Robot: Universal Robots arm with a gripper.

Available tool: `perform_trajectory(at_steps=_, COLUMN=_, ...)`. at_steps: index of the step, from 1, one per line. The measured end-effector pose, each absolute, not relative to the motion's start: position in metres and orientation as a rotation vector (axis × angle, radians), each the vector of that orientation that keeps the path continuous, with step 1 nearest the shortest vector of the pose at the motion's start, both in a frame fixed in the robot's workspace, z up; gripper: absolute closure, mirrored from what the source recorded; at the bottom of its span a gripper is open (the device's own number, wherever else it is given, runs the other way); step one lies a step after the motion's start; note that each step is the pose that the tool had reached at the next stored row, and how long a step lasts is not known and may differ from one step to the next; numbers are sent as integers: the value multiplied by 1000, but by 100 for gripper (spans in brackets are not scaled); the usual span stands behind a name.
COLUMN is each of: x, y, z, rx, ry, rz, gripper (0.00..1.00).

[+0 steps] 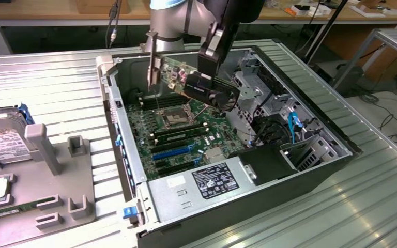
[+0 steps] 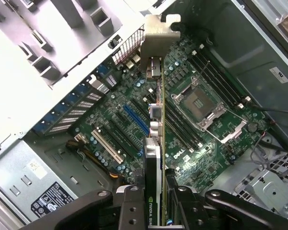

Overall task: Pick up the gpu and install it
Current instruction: 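Insert the gpu into the slot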

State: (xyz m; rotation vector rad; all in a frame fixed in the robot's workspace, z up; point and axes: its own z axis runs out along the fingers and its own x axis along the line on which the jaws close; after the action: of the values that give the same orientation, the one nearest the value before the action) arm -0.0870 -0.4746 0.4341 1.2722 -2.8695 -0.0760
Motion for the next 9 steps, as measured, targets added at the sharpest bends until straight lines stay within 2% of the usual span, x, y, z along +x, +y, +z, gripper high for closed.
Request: perform_trajectory(at_steps=9, x=-87, y=-475, z=434, rx=1355, ry=-2830, rz=-76, gripper=73)
